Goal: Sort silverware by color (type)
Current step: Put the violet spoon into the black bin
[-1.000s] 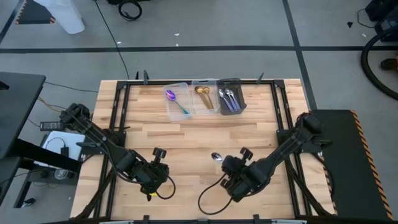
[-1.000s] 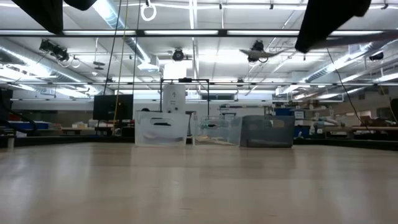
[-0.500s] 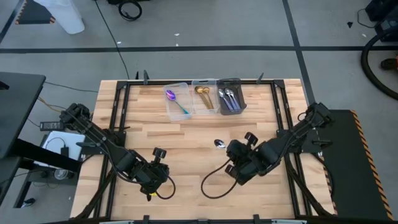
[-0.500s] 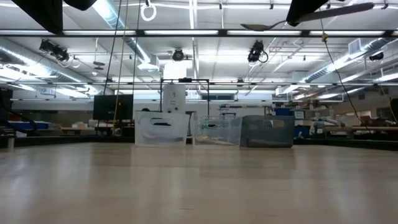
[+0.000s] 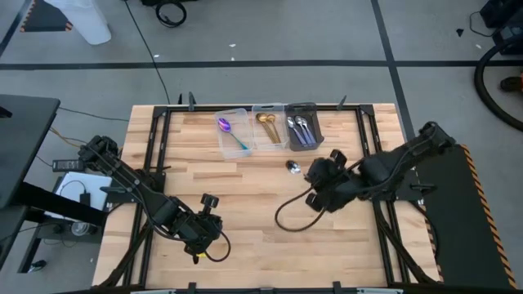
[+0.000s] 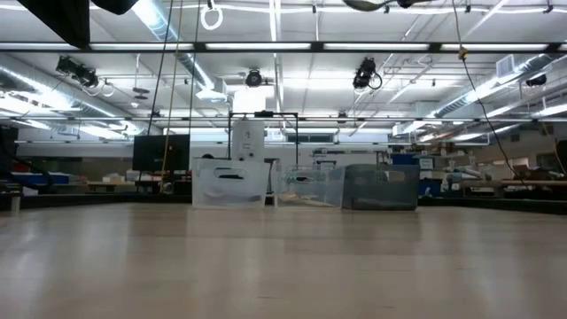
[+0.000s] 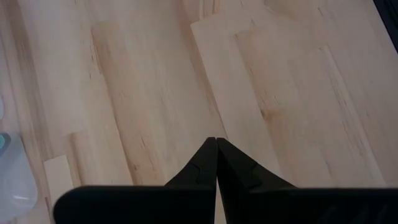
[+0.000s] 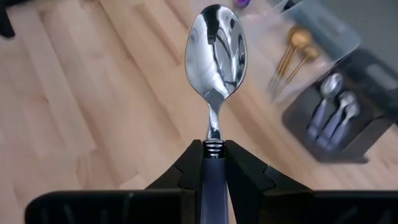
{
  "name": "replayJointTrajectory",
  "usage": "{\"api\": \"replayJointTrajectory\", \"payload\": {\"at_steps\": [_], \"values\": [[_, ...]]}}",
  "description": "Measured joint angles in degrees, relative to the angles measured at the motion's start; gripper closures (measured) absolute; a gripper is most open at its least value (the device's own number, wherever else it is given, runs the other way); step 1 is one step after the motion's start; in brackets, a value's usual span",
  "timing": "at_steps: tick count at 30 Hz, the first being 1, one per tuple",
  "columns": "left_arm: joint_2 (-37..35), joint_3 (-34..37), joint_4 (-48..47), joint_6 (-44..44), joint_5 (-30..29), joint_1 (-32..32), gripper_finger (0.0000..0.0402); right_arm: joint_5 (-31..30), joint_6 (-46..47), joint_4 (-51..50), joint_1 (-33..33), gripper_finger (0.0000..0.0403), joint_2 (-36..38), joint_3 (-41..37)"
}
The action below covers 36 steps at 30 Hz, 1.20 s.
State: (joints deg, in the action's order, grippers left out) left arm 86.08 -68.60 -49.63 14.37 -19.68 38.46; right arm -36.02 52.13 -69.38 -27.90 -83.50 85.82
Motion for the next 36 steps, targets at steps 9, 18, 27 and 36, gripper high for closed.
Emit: {"api": "replayJointTrajectory", "payload": {"at_steps": [9, 18, 27, 36], "values": [[0.00, 0.00, 0.07, -3.01, -3.08, -0.05, 0.0390, -0.41, -6.35, 0.24, 3.42, 0.0343, 5.44, 0.00], [0.00, 0.00, 0.07, -7.63, -9.78, -0.05, 0.0390, 0.83, -9.95, 0.07, 6.91, 0.0343, 7.51, 0.00], [-0.04, 2.69, 0.40, -10.80, -11.90, -1.69, 0.0390, 5.68, -17.21, -0.16, 15.06, 0.0343, 7.45, 0.00], [-0.48, 7.71, 4.40, -14.07, -11.58, -4.09, 0.0390, 9.23, -24.29, -0.23, 23.30, 0.0343, 7.43, 0.00]]}}
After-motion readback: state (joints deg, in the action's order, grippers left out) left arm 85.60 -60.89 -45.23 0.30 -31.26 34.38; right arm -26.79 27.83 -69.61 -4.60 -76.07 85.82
